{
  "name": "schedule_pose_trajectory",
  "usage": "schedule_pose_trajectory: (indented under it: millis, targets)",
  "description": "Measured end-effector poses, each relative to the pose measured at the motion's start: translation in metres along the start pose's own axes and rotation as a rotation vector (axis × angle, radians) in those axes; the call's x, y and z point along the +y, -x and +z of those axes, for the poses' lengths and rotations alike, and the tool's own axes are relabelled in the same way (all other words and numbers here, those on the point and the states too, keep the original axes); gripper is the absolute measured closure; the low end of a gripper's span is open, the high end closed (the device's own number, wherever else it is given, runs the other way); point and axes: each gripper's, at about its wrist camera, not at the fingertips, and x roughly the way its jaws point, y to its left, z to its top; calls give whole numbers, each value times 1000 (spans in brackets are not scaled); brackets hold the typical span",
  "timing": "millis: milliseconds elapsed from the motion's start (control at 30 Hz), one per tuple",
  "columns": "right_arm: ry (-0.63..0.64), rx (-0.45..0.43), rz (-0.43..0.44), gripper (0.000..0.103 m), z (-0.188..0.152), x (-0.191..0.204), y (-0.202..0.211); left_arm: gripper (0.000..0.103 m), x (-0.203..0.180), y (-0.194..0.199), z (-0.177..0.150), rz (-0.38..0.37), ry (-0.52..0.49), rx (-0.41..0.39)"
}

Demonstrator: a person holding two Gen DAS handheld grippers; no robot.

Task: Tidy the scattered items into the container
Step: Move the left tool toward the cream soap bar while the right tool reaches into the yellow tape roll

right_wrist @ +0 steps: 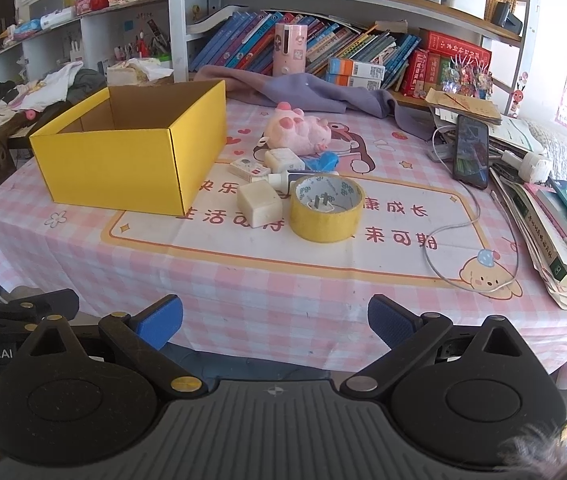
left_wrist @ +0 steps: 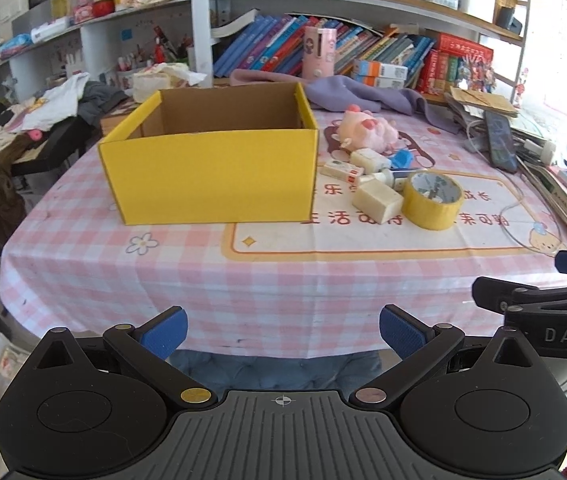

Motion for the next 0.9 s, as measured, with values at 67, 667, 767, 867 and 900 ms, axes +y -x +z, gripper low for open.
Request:
schedule_pose_trajectory:
  millis: [67,667,767,867,900]
  targets:
    - [-1,1,1,3,0,-1,-1,0,-2,-1,1,-12,-10,-4]
    - [-52,12,-25,10,13,-41,-31,1,-47,-38,22,-92,-131,-9]
    - [-54,13,-21,10,20,-51,-40,1,-59,-48,29,-109,-155,-7]
    - [-46,9,-20,10,26,-61,-49,1,-73,-57,37,-124,-189,-7]
    - [-43,9,-18,10,28,-65,-52,1,-78,-61,39,-128,-201,-7]
